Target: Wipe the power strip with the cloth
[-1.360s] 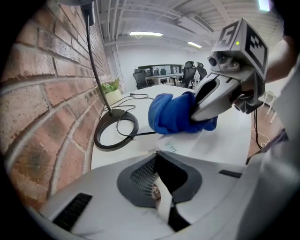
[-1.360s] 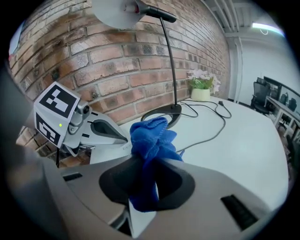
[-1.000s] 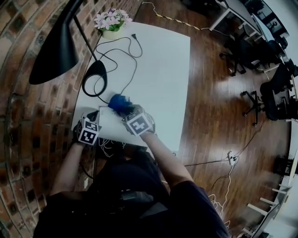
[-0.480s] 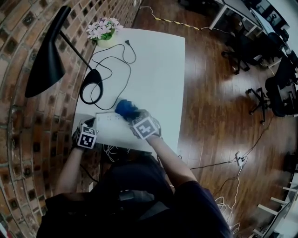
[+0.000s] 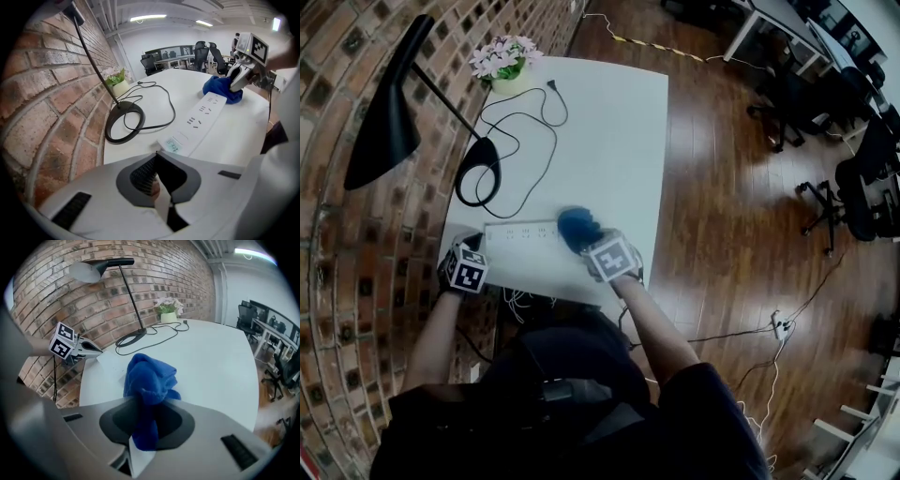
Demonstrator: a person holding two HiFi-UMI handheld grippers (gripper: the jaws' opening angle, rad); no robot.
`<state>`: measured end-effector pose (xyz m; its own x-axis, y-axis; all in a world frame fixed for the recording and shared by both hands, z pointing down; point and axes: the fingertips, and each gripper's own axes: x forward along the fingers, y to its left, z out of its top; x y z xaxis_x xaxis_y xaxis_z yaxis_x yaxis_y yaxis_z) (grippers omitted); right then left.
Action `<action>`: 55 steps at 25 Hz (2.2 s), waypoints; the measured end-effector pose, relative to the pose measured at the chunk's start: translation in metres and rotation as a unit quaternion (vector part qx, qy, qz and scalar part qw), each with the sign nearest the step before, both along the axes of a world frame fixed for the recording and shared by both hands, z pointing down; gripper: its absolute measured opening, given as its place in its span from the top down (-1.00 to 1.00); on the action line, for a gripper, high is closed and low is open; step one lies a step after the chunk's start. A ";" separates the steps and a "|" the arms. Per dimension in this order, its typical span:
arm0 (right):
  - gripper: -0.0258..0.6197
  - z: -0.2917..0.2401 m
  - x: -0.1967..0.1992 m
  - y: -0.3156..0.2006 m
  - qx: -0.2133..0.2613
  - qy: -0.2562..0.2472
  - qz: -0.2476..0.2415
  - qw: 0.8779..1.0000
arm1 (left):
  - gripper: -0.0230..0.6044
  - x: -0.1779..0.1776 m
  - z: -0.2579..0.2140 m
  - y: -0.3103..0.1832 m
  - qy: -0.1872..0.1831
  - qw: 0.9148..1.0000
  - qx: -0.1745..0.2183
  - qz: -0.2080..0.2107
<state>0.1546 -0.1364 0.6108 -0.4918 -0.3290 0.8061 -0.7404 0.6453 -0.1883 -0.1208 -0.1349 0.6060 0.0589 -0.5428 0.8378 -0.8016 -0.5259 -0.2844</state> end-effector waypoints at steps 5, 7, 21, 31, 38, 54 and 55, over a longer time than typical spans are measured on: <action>0.68 0.001 0.004 0.005 -0.003 -0.003 -0.006 1.000 | 0.91 -0.001 -0.004 -0.002 0.019 1.000 0.004 -0.022; 0.68 0.003 0.004 0.006 -0.009 0.000 -0.009 1.000 | 0.91 -0.001 -0.002 0.000 0.035 0.999 0.000 -0.039; 0.68 0.008 0.000 0.011 -0.015 0.004 -0.003 1.000 | 0.89 0.002 -0.014 -0.005 0.081 0.996 0.041 -0.025; 0.68 0.007 0.001 0.007 0.002 0.023 0.028 0.999 | 0.12 0.035 -0.023 -0.015 0.178 0.980 0.003 0.094; 0.68 0.008 0.000 0.007 0.003 0.018 0.037 0.999 | -0.10 0.060 -0.005 -0.002 0.159 0.968 -0.058 0.185; 0.66 0.004 -0.003 0.004 0.012 0.012 0.025 1.000 | -0.21 0.082 0.006 0.000 0.098 0.960 -0.104 0.240; 0.66 0.003 -0.002 0.005 0.015 0.012 0.021 1.000 | -0.22 0.082 0.007 0.000 0.093 0.960 -0.108 0.242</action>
